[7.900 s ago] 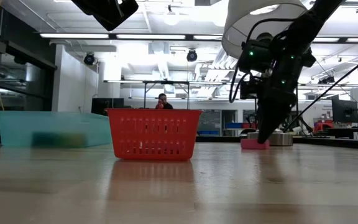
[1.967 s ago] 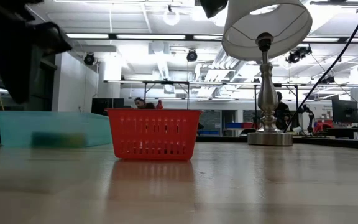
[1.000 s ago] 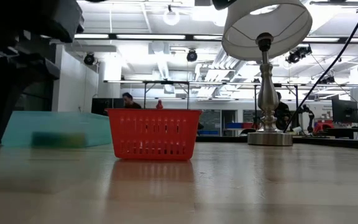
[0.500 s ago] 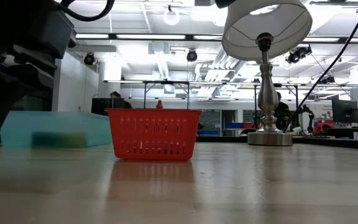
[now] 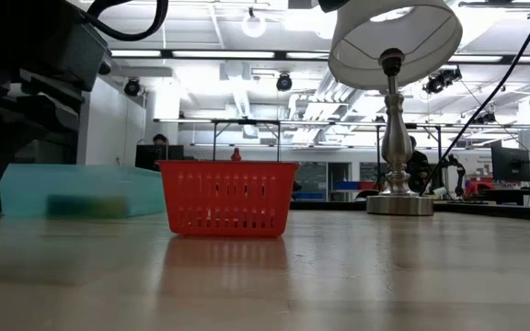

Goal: Pick & Place School Supplies
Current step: Put the pink eraser into the red bin

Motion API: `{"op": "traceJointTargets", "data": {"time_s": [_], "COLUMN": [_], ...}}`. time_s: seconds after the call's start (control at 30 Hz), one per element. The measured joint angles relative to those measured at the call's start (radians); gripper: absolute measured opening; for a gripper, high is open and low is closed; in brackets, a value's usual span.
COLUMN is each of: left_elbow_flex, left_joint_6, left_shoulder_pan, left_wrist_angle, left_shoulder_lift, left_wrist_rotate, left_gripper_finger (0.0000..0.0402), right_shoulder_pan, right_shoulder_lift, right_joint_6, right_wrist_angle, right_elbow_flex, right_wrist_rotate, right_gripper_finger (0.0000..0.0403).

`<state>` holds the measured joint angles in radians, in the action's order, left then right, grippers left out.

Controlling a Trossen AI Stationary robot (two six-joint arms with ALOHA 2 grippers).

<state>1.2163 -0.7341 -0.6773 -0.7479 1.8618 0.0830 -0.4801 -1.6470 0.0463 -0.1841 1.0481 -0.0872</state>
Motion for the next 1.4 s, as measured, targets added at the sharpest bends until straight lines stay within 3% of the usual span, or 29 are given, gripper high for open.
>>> {"op": "traceJointTargets", "data": {"time_s": [0.23,0.7,1.07,1.4], "left_elbow_flex": [0.000,0.000,0.000,0.000], "left_joint_6": [0.000,0.000,0.001,0.004], "left_shoulder_pan": [0.000,-0.016,-0.020,-0.020], "left_wrist_angle": [0.000,0.004,0.003,0.006], "left_shoulder_lift": [0.000,0.000,-0.002,-0.002], "left_wrist_rotate": [0.000,-0.026,-0.024,-0.021], "left_gripper_finger": [0.0154,0.0147,0.0087,0.0083], "right_shoulder_pan": [0.000,0.000,0.000,0.000], "right_shoulder_lift": [0.000,0.000,0.000,0.000], "right_joint_6": [0.000,0.000,0.000,-0.001], "right_wrist_angle": [0.000,0.000,0.000,0.001], "right_elbow_flex": [0.000,0.000,0.000,0.000], "right_wrist_rotate": [0.000,0.000,0.000,0.000], "right_gripper_finger": [0.0119,0.0119,0.0119,0.0119]}}
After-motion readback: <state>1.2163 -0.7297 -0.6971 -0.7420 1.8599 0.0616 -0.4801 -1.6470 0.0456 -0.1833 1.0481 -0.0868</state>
